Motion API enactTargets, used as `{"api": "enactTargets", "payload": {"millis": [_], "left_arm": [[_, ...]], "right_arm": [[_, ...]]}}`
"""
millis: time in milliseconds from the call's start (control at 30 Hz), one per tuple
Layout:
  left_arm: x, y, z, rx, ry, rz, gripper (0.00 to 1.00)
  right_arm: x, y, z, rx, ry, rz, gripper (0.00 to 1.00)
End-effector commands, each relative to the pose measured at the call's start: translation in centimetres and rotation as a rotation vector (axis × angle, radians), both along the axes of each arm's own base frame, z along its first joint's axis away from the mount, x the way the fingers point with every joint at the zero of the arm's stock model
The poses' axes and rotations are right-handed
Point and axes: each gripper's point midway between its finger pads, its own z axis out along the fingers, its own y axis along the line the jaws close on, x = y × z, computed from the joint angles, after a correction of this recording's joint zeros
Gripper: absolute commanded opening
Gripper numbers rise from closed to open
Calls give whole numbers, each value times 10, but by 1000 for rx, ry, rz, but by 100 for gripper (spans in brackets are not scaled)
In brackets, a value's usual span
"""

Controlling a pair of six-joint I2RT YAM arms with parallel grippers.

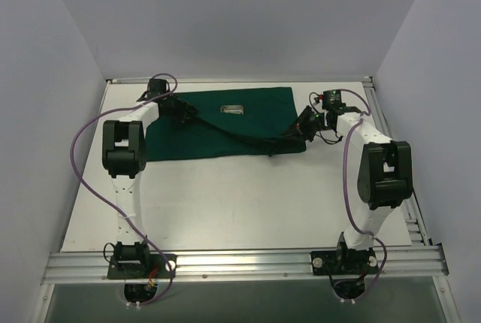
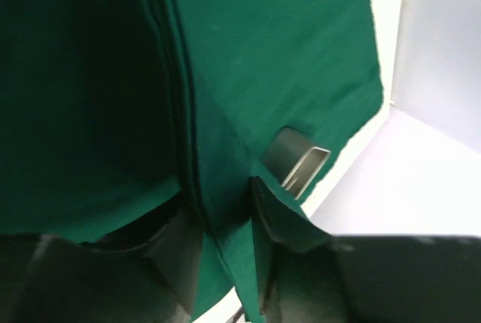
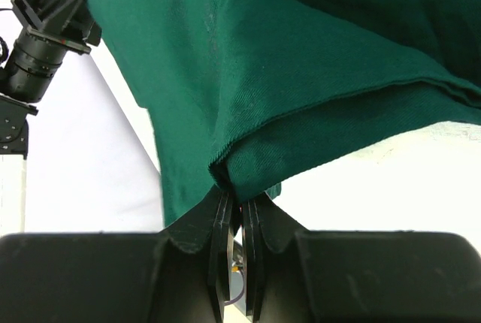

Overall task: Open and lay out the surgical kit
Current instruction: Open the surgical kit at the center of the board.

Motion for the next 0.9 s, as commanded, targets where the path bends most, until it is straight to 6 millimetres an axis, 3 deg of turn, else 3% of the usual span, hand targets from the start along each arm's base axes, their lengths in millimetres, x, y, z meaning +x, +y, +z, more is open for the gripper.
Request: {"api": "enactTargets", "payload": {"millis": [0,233,267,367,433,500,600,733,767,833,867], "left_arm": [[3,21,21,97,-40,-50,36],[-35,25,59,217,-55,-153,18],[-44,24,73,242,-79,-185,16],[-68,25,85,285,-82,-241,11],[-87,26,81,294,-49,-264,3],[-103,26,93,314,-62,-285,2],[-134,26,97,308,-27,-292,2],[-179,17,91,291,38,-311,2],[-188,15,100,292,22,-308,2],[-214,9,88,292,67,-324,2],[-223,8,94,290,58,-316,2]], "right_arm": [[2,4,39,30,-72,11,0],[1,5,48,46,-71,13,0],[0,4,50,46,-75,13,0],[-4,4,54,46,-80,13,0],[-6,3,56,45,-80,10,0],[-9,2,59,46,-86,9,0],[-20,-1,55,28,-49,23,0],[-48,-9,40,-23,51,47,0],[-54,-11,38,-34,61,49,0],[-69,-16,33,-48,92,52,0],[-74,-17,31,-46,106,56,0]]}}
